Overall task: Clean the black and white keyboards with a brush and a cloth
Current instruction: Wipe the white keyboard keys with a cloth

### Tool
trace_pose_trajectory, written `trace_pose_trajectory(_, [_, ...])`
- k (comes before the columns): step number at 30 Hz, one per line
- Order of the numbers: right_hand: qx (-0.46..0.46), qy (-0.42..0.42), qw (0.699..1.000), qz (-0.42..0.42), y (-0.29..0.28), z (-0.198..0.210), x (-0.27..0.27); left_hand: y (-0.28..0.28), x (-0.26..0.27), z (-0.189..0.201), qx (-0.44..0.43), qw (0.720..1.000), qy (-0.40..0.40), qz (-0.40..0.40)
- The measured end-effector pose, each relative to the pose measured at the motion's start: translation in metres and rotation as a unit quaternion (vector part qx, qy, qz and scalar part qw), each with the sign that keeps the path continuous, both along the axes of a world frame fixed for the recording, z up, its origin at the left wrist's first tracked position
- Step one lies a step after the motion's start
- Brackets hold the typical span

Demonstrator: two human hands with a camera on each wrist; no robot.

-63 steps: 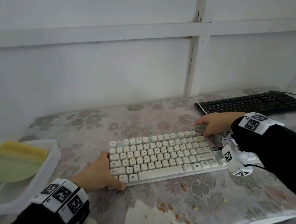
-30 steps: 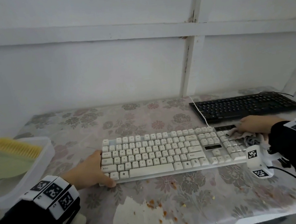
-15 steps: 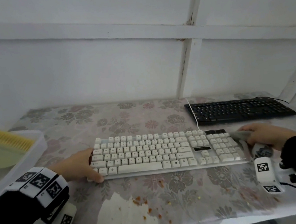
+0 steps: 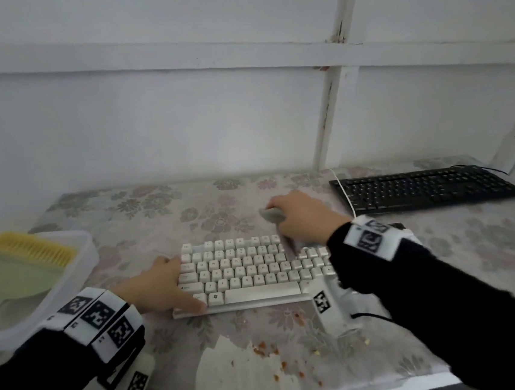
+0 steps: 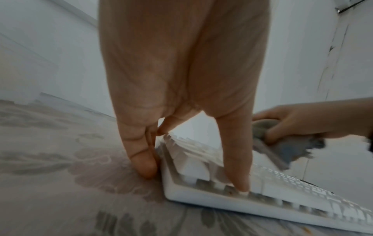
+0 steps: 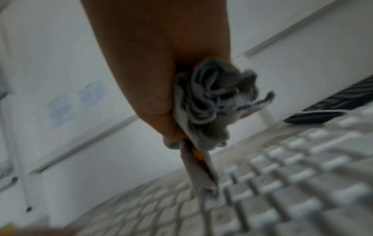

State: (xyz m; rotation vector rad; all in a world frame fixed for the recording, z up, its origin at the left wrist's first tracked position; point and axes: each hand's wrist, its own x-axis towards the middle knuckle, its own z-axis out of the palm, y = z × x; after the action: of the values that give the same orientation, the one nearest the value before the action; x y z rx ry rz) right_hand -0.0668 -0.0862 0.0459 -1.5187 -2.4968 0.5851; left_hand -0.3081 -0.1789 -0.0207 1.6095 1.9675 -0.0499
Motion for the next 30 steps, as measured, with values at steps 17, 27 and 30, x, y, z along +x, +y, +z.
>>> trace_pose_trajectory(17, [-0.008,-0.083,0.996,0.028,-0.010,-0.059,-0.090,-0.008,-0.001,0.000,0.097,0.992,-0.074,-0.014])
trace_pose_trajectory(27, [0.040,-0.073,0.979,0.186,-0.018,-0.041,-0.128,-0.014,0.003,0.003,0.133,0.987,-0.086,-0.018])
trace_pose_trajectory(30, [0.063,-0.106,0.966,0.229,-0.013,-0.043,-0.122,-0.014,0.002,0.002,0.131,0.988,-0.077,-0.023])
